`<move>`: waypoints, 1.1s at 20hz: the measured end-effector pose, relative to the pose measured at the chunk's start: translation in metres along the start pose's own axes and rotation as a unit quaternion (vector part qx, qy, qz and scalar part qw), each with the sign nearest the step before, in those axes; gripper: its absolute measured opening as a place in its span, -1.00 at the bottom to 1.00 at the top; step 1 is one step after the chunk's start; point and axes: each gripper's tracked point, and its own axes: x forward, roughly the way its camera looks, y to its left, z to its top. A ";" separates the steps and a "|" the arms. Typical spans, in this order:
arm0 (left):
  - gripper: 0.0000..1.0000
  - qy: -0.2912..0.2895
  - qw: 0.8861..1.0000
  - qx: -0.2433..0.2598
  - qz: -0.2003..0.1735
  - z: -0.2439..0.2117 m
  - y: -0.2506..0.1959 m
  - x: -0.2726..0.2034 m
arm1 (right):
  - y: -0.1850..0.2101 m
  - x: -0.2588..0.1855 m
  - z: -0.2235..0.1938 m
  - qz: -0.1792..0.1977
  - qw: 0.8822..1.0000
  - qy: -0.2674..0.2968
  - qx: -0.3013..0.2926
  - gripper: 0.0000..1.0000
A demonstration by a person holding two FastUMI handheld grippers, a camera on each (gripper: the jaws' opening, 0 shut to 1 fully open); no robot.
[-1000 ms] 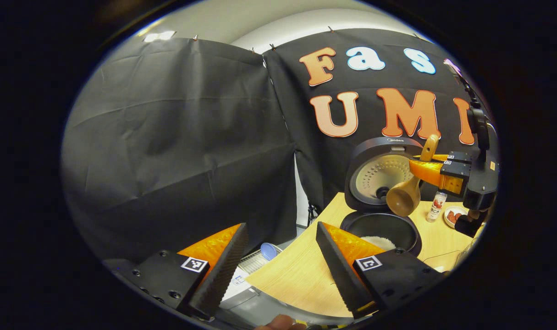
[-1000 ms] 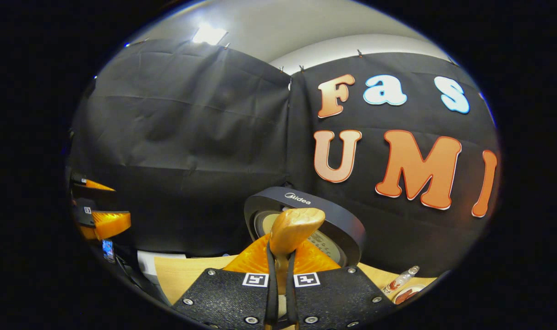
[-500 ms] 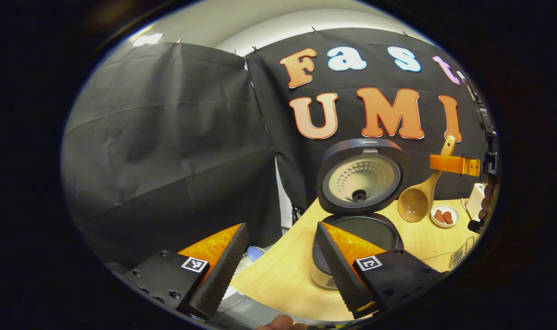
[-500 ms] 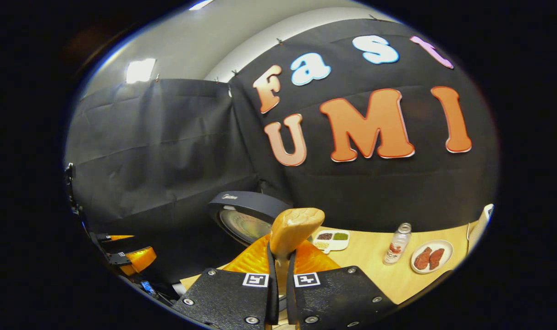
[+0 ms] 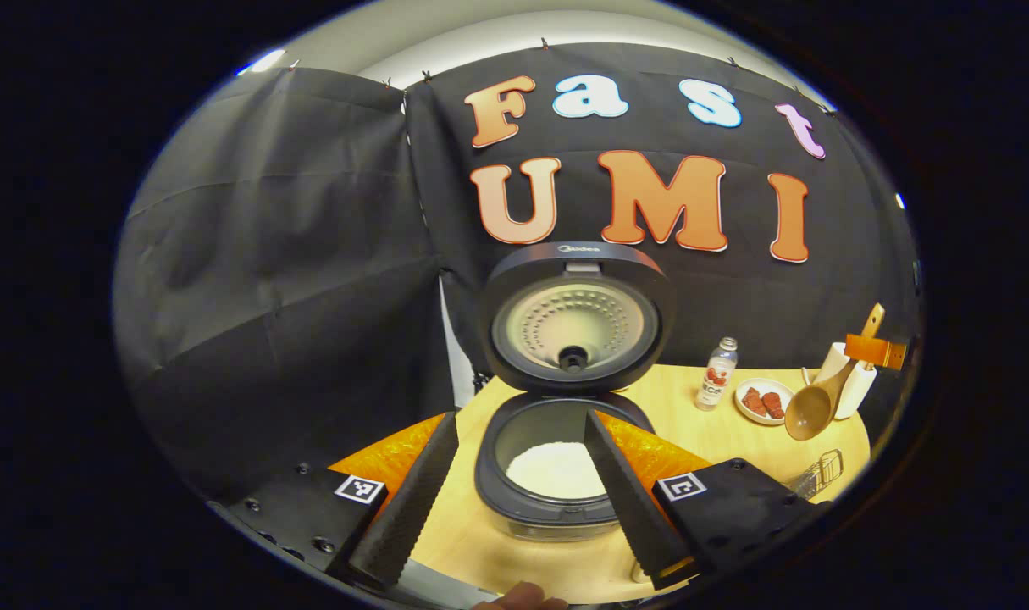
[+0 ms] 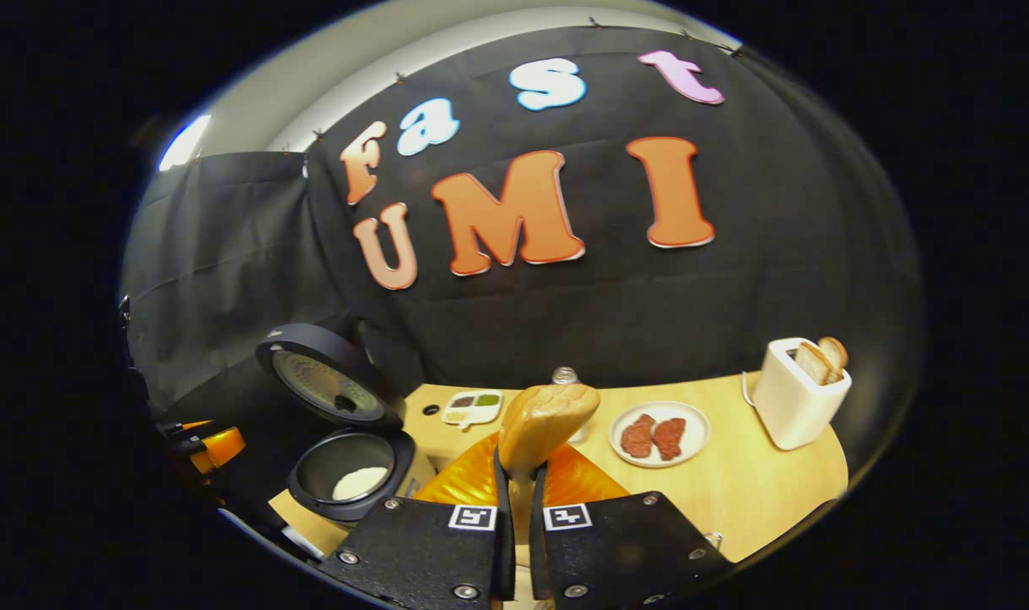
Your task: Close the left gripper, press the button to open the rice cooker; take a wooden spoon from the chopstick holder with the right hand, scoop a spoonful of rice and pour it into the rice cooker, then put the wooden spoon back into the chopstick holder.
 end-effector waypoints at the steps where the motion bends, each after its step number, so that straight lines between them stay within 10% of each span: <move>1: 1.00 0.002 1.000 0.002 -0.007 0.001 -0.006 0.002 | -0.016 -0.010 -0.007 -0.017 1.000 0.007 0.009 -0.87; 10: 1.00 -0.014 0.999 0.032 -0.038 0.024 -0.053 0.015 | -0.124 -0.055 -0.040 -0.122 0.991 0.028 0.049 -0.87; 22: 0.93 -0.050 0.996 0.071 -0.019 0.062 -0.060 0.012 | -0.169 -0.037 -0.131 -0.150 0.976 0.098 0.124 -0.87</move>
